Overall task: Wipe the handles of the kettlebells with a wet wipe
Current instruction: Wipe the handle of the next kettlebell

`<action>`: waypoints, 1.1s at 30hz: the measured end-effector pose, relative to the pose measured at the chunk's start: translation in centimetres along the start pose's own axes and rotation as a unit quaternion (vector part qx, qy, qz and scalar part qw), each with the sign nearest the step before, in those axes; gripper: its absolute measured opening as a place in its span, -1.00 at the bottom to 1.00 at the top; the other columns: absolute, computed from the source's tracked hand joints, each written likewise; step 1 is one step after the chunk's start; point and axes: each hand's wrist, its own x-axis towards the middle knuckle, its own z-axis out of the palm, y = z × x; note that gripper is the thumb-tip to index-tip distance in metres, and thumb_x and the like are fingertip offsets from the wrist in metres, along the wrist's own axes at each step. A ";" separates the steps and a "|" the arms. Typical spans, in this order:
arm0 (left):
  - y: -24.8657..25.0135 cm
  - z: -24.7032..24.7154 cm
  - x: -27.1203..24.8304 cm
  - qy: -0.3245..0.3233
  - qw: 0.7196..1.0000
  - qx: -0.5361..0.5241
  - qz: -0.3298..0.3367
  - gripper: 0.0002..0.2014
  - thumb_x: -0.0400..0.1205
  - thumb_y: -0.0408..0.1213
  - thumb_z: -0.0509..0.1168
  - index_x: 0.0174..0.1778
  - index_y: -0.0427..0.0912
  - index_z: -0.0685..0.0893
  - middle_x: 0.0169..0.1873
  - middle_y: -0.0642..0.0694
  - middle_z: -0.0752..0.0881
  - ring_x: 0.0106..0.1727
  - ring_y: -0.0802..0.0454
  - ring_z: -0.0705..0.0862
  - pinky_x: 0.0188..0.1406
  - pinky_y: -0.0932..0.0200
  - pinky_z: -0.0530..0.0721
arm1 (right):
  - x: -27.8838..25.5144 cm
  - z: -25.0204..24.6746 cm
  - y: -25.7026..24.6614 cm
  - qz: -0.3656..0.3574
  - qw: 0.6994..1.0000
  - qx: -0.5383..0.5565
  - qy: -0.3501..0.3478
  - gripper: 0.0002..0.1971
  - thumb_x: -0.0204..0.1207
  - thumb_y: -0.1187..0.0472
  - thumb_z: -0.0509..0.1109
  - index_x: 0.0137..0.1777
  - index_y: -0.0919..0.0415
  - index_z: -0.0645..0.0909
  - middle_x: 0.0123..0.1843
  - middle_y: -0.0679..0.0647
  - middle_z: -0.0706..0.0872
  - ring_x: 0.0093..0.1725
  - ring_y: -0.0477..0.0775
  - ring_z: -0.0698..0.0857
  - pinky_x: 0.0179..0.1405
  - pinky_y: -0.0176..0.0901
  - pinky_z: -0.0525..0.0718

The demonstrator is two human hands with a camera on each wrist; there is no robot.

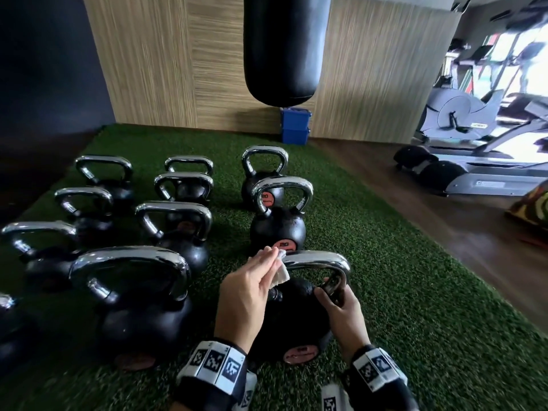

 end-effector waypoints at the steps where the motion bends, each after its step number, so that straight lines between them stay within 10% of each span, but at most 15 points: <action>1: -0.5 0.0 -0.5 0.021 0.999 -0.028 -0.032 -0.76 0.70 -0.25 0.43 0.27 -0.16 0.84 0.19 0.12 0.81 0.21 0.43 0.75 0.26 0.44 0.68 | 0.0 -0.1 0.0 0.001 1.000 -0.001 -0.005 -0.84 0.49 0.10 0.59 -0.01 0.06 0.69 -0.10 -0.03 0.86 -0.04 0.00 0.83 -0.10 -0.09 0.75; 5: -2.4 0.3 -3.0 0.107 0.984 -0.065 -0.129 -0.81 0.67 -0.30 0.45 0.18 -0.16 0.86 -0.01 0.10 0.87 -0.16 0.65 0.71 -0.18 0.60 0.64 | 0.0 -0.2 0.0 0.004 1.000 -0.001 -0.020 -0.84 0.50 0.06 0.58 0.02 0.00 0.70 -0.05 -0.03 0.87 0.01 0.01 0.84 0.09 0.19 0.80; 8: -2.6 1.5 -4.6 0.138 0.972 -0.105 -0.156 -0.77 0.65 -0.29 0.46 0.21 -0.15 0.84 -0.19 0.50 0.77 -0.40 0.53 0.68 -0.42 0.59 0.54 | 0.2 -0.4 0.0 0.003 1.000 0.005 -0.027 -0.84 0.48 0.11 0.60 0.01 0.02 0.72 -0.06 -0.02 0.87 0.01 0.01 0.84 0.13 0.24 0.79; 14: -4.4 3.0 -7.5 0.100 0.965 -0.141 -0.197 -0.75 0.65 -0.30 0.43 0.25 -0.09 0.76 -0.12 0.25 0.86 -0.23 0.50 0.76 -0.25 0.57 0.64 | 1.2 -1.3 -0.7 0.002 0.999 -0.024 -0.048 -0.77 0.36 0.14 0.69 -0.02 0.08 0.77 -0.07 0.02 0.89 0.01 0.09 0.85 0.16 0.28 0.77; 19: -5.1 3.7 -8.1 0.099 0.962 -0.147 -0.207 -0.61 0.58 -0.09 0.42 0.28 -0.19 0.77 -0.29 0.61 0.74 -0.30 0.44 0.75 -0.33 0.56 0.64 | 1.0 -1.7 -1.5 0.000 0.997 -0.034 -0.070 -0.70 0.30 0.16 0.72 0.01 0.04 0.77 -0.09 -0.03 0.89 -0.01 0.04 0.86 0.09 0.10 0.80; 28: -5.8 4.5 -4.6 0.070 0.968 -0.102 -0.216 -0.66 0.61 -0.06 0.40 0.15 -0.20 0.87 -0.04 0.00 0.89 -0.17 0.55 0.75 -0.23 0.62 0.59 | -1.4 -6.0 -3.2 -0.021 0.975 -0.160 -0.151 -0.57 0.10 0.28 0.76 -0.02 0.04 0.78 -0.06 -0.12 0.89 0.00 -0.11 0.85 0.17 0.06 0.77; 33: -5.7 6.1 -0.2 -0.018 0.983 -0.047 -0.177 -0.78 0.66 -0.21 0.50 0.06 -0.31 0.88 -0.10 -0.21 0.88 -0.24 0.21 0.80 -0.30 0.46 0.61 | -3.6 -6.8 -4.9 -0.118 0.935 -0.282 -0.179 -0.54 0.27 0.43 0.58 -0.19 -0.28 0.82 -0.18 -0.43 0.83 -0.11 -0.43 0.78 -0.07 -0.57 0.65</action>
